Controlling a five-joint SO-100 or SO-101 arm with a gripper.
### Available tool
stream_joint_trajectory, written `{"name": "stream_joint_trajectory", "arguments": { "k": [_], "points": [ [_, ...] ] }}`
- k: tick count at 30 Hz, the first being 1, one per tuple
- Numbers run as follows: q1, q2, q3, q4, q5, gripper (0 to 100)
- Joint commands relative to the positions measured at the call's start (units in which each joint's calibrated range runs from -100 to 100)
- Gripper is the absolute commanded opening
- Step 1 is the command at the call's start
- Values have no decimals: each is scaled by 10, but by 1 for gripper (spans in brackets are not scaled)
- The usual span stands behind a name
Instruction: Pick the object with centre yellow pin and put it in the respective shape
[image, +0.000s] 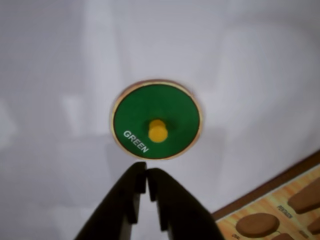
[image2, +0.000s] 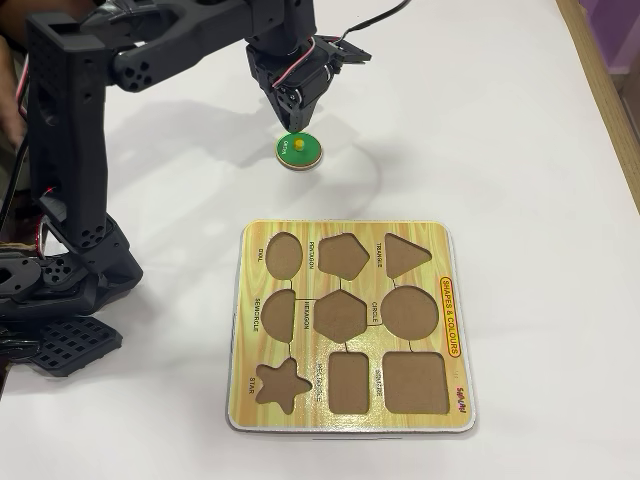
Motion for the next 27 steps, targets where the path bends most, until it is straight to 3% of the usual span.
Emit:
{"name": "stream_joint_trajectory", "arguments": {
  "k": [1, 27],
  "points": [
    [12, -2, -24, -4, -3, 1],
    [12, 21, -27, -4, -3, 2]
  ]
}}
